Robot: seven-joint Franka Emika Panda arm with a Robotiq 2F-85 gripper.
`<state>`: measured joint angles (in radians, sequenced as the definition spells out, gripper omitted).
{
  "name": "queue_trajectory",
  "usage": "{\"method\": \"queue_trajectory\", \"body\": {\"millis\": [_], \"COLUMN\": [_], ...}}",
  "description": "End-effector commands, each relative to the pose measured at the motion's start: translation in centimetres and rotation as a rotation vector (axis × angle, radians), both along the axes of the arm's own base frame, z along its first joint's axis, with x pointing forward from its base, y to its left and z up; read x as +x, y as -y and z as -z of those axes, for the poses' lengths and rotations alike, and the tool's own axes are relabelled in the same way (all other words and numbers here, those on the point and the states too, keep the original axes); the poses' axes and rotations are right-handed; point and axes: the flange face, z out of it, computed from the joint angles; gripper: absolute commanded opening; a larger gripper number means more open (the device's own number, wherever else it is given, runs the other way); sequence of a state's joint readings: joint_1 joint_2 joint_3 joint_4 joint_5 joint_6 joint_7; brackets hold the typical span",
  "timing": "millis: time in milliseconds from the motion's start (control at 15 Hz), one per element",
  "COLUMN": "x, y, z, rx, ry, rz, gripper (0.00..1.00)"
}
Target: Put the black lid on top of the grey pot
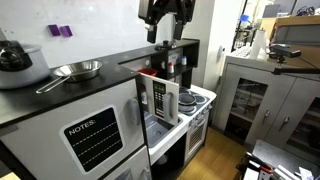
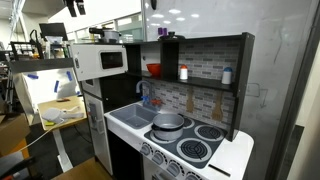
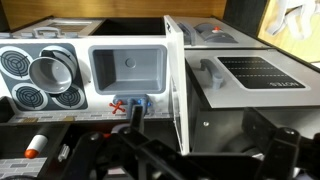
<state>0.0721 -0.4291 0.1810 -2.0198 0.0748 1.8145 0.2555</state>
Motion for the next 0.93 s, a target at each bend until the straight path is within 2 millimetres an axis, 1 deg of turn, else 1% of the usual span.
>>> {"method": "queue_trajectory", "body": {"millis": [0, 133, 333, 467, 533, 733, 867], "x": [0.8, 2.3, 5.0, 6.9, 7.9, 10.4, 11.9], "y": [0.6, 2.3, 6.2, 8.4, 9.1, 10.2, 10.7], "z": [-0.6, -2.0, -3.6, -3.7, -3.4, -2.4, -2.1], "rx": [-0.005, -0.001, -0.008, -0.015, -0.023, -0.033, -0.044], "ry": [0.006, 0.01, 0.014, 0.005, -0.008, -0.041, -0.056], "rz": [0.013, 0.023, 0.075, 0.111, 0.126, 0.146, 0.156], "gripper": [1.0, 1.0, 1.0, 1.0, 1.0, 1.0, 1.0]}}
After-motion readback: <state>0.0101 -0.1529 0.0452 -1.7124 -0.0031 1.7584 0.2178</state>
